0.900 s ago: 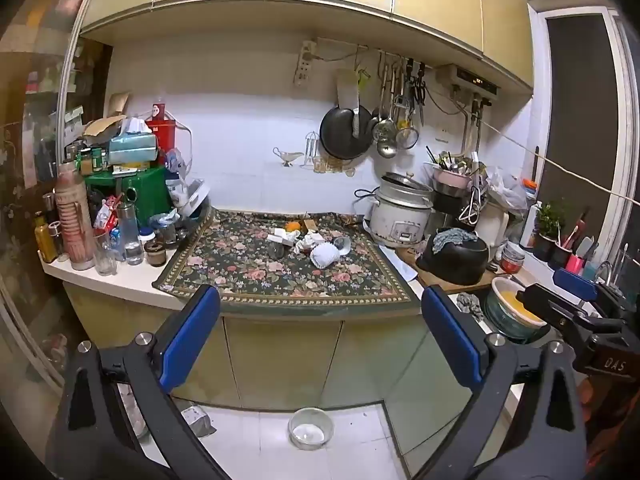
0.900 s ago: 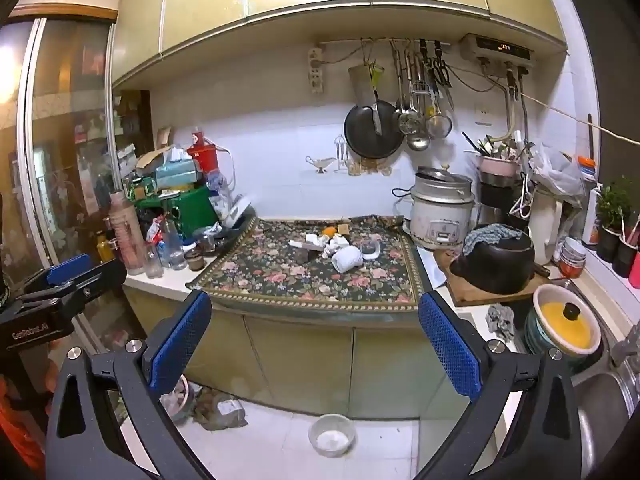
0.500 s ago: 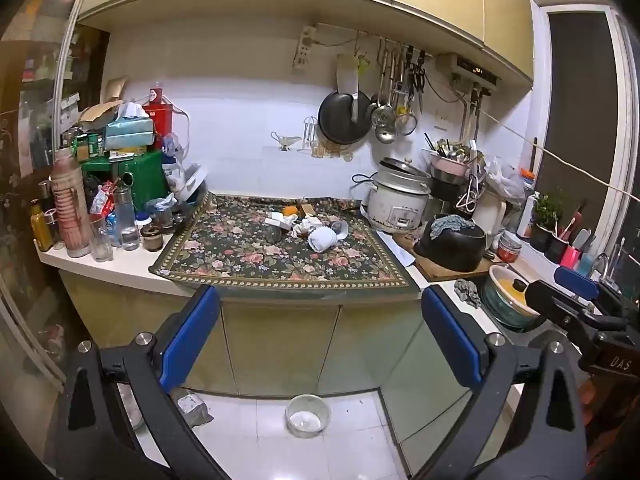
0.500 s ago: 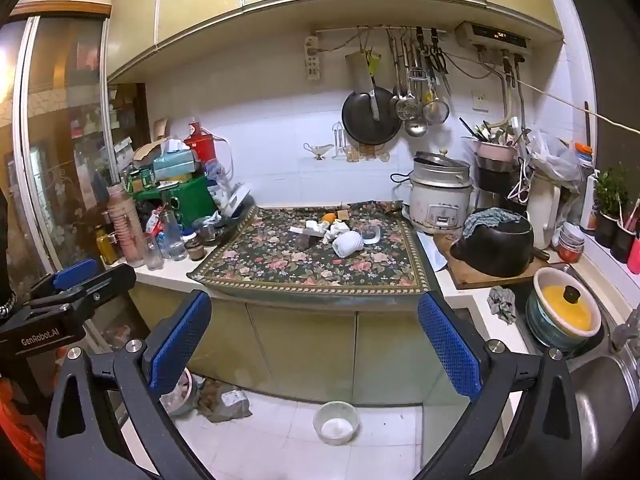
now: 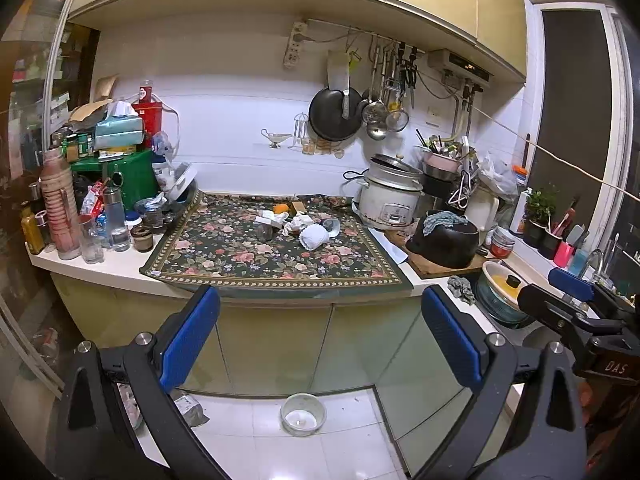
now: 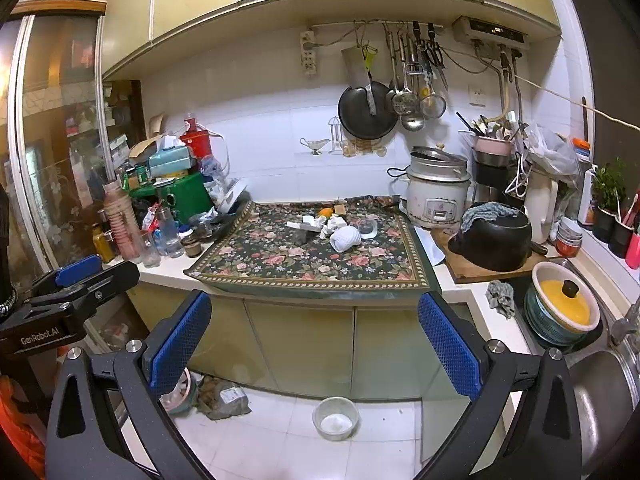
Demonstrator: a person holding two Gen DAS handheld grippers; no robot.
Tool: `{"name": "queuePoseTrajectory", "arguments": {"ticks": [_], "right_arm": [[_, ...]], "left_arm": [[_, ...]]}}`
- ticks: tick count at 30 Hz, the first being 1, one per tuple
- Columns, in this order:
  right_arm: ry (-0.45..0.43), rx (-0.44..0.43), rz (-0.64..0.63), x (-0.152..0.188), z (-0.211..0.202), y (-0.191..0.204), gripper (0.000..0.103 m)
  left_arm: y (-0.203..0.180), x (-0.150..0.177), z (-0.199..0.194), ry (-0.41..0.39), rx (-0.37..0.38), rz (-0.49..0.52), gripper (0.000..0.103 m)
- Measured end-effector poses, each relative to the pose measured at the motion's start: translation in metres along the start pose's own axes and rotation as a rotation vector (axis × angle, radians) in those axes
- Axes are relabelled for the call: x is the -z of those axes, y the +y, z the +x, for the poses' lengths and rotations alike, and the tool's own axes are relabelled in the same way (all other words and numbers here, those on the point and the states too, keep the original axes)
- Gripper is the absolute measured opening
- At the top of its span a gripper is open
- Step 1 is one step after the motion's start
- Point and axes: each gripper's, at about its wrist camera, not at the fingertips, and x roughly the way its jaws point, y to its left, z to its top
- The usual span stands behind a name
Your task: Collect trash
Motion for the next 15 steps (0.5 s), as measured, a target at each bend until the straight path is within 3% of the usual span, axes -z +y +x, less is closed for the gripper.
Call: {"name": "queuePoseTrajectory", "arguments": {"ticks": [15], "right_arm": [[0.023, -0.017, 0.009, -0.006, 0.011, 0.001, 0.103]], "left_arm": [[0.004, -0.002, 0.013, 0.024, 0.009, -0.012, 0.101]]}}
